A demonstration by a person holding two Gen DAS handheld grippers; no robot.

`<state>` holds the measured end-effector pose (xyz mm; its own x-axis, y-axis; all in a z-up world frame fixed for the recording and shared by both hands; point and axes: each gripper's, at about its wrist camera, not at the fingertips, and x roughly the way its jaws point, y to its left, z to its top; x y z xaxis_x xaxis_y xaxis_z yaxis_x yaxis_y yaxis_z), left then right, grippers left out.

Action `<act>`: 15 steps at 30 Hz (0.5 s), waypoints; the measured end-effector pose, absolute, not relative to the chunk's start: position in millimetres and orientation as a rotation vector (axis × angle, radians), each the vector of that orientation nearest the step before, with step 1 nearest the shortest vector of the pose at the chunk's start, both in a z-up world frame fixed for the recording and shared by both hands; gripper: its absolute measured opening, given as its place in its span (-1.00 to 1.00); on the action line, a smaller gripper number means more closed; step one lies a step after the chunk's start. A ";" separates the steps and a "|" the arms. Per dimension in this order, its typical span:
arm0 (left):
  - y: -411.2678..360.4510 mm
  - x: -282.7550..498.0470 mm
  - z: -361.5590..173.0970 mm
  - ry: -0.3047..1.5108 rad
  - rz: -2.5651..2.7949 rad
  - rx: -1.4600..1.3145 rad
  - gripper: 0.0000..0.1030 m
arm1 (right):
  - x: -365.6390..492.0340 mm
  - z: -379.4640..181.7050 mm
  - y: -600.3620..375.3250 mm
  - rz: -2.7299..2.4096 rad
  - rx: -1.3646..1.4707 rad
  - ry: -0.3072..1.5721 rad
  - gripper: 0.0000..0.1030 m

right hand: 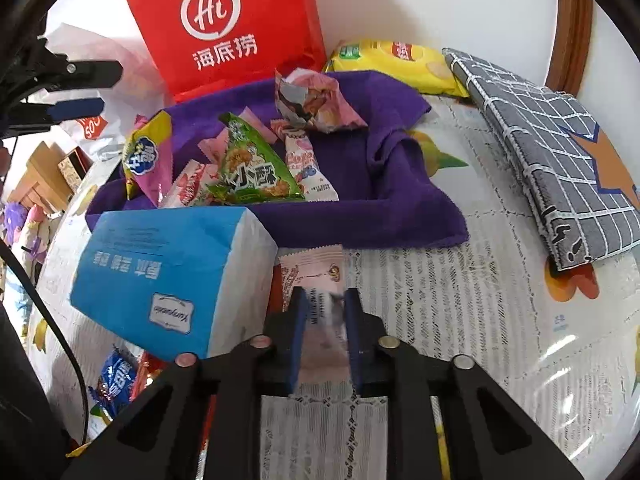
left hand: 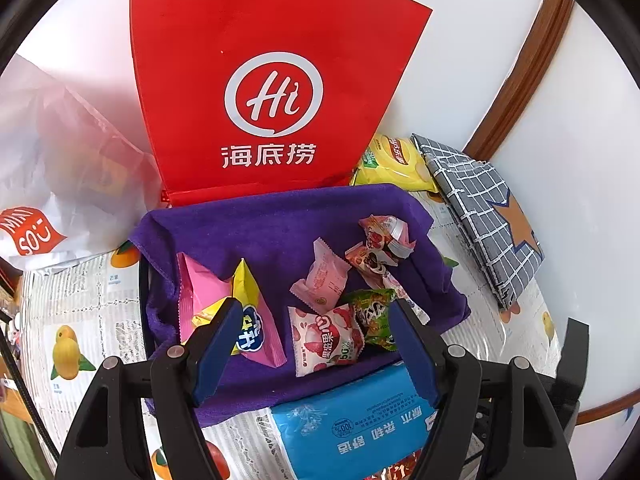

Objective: Organize snacks
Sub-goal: 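Grasp the pink-white packet beside the tissue box with the right tool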

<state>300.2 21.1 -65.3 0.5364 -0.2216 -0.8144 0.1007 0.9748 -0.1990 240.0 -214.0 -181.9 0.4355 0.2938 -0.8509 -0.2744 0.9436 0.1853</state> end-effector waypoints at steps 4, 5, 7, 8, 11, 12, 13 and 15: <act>20.4 298.9 -63.7 0.983 -0.197 -0.132 0.43 | 235.8 -179.7 -214.5 0.350 -0.002 1.062 -0.69; 20.3 298.4 -63.2 0.982 -0.198 -0.132 0.43 | 234.9 -180.5 -214.1 0.347 -0.006 1.066 -0.67; 20.6 297.5 -62.1 0.978 -0.201 -0.132 0.43 | 234.6 -184.1 -212.7 0.348 -0.012 1.082 -0.65; 20.9 297.3 -61.6 0.977 -0.201 -0.132 0.43 | 234.8 -186.0 -211.4 0.349 -0.016 1.089 -0.65; 22.9 297.1 -60.6 0.976 -0.202 -0.138 0.43 | 234.5 -189.5 -206.0 0.353 -0.034 1.084 -0.44; 23.8 297.1 -60.3 0.976 -0.200 -0.141 0.43 | 235.6 -191.8 -203.6 0.365 -0.034 1.096 -0.17; 24.5 297.0 -60.1 0.975 -0.199 -0.143 0.43 | 236.9 -195.2 -201.7 0.363 -0.038 1.111 -0.13; 26.3 296.8 -59.4 0.974 -0.198 -0.148 0.43 | 238.2 -198.4 -201.1 0.363 -0.033 1.120 -0.14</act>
<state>296.8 26.3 -59.4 0.5465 -0.2325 -0.8046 0.1005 0.9720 -0.2127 238.2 -201.1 -198.4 0.3837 0.2685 -0.8836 -0.3012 0.9409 0.1551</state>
